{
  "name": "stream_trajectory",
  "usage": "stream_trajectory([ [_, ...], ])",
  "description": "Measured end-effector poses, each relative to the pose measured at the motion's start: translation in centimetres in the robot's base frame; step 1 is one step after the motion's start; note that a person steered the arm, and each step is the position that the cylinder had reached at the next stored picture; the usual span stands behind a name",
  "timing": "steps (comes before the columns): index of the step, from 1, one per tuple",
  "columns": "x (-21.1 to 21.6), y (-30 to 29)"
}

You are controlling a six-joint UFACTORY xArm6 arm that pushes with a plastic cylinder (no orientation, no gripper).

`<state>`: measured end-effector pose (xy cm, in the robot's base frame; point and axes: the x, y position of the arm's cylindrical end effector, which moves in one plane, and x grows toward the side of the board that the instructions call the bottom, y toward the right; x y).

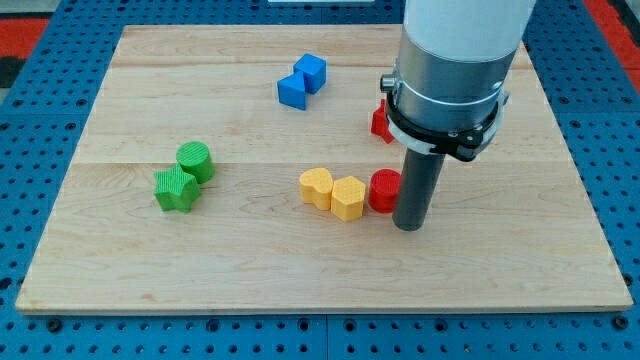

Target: Move red circle to red star

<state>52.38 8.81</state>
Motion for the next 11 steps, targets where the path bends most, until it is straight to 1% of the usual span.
stream_trajectory([
  [3,-2.1,0.0],
  [6,-0.8,-1.4],
  [8,-0.8,-2.9],
  [11,-3.8,-2.9],
])
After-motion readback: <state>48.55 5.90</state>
